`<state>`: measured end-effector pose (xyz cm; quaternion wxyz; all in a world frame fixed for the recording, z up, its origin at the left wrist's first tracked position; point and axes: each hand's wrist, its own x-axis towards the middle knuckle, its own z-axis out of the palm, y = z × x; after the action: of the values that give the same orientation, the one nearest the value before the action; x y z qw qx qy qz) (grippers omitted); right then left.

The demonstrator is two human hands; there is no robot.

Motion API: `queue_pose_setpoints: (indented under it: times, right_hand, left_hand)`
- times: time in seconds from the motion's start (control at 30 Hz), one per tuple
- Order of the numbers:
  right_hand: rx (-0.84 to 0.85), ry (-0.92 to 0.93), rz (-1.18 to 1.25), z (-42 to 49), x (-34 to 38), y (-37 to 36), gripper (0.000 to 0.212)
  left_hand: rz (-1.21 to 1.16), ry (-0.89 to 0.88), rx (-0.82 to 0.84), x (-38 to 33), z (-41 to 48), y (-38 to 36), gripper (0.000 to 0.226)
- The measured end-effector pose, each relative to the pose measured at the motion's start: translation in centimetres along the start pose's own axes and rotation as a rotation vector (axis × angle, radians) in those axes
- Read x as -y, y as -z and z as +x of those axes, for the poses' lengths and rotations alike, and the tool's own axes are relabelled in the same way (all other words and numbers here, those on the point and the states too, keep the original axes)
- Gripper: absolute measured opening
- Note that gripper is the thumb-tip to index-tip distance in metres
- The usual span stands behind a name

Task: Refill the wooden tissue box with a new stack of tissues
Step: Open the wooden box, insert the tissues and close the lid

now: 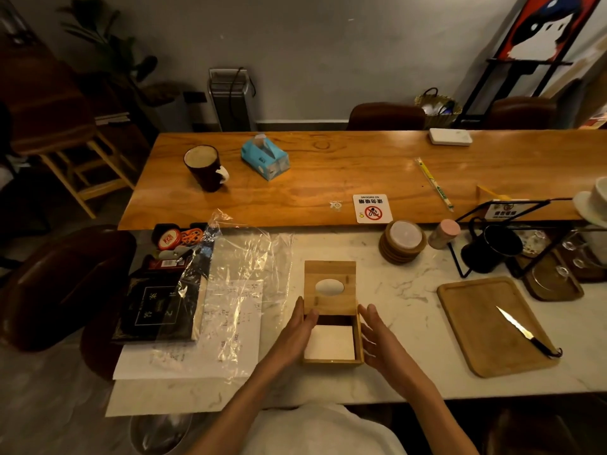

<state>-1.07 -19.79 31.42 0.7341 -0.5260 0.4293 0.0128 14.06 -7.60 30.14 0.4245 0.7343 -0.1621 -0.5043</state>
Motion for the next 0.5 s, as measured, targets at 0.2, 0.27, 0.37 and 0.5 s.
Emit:
queue_pose_setpoints:
  times: [0.2,0.27,0.37,0.5]
  right_hand:
    - [-0.002,-0.028,-0.011,0.9,-0.3,-0.9,0.038]
    - [-0.046,-0.050,-0.031,1.4,-0.2,-0.4,0.061]
    - [-0.089,-0.077,0.035,2.5,1.0,0.3,0.076]
    - [-0.021,-0.084,0.330,3.7,2.5,0.2,0.058]
  left_hand:
    - [-0.009,0.025,-0.040,-1.0,0.9,1.3,0.069]
    - [-0.081,0.020,-0.028,-1.5,1.1,2.0,0.068]
    - [-0.251,0.025,0.053,-3.1,1.3,2.9,0.057]
    - [-0.491,0.129,0.110,-4.0,2.4,3.6,0.056]
